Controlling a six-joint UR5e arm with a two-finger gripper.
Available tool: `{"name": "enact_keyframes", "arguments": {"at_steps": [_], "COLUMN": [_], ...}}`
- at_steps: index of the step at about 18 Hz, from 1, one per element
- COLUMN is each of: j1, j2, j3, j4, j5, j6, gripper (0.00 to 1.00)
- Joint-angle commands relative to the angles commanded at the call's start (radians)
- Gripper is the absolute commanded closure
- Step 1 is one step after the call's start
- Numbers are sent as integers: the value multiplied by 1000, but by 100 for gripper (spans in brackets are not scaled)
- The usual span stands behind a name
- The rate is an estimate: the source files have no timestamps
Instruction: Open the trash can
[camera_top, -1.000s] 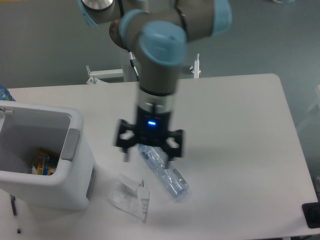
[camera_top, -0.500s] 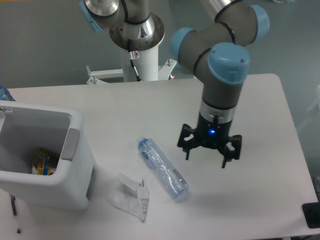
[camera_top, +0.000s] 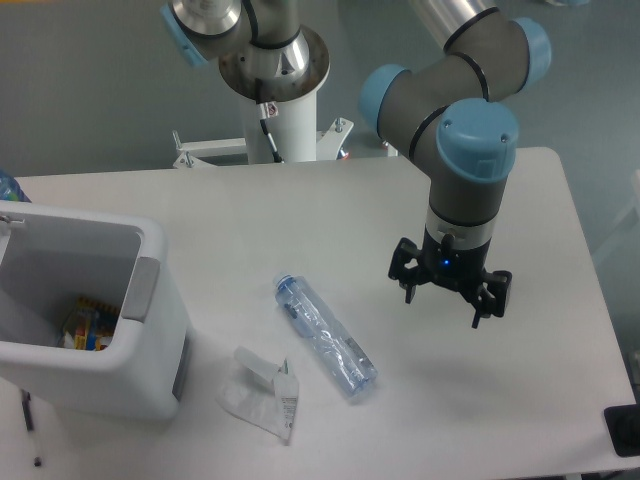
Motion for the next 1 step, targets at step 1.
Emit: {"name": "enact_keyframes", "arguments": {"at_steps": [1], "j1": [0], "j2": [0], "j3": [-9], "j4": [3], "j5": [5], "j6": [2], "gripper": [0]}}
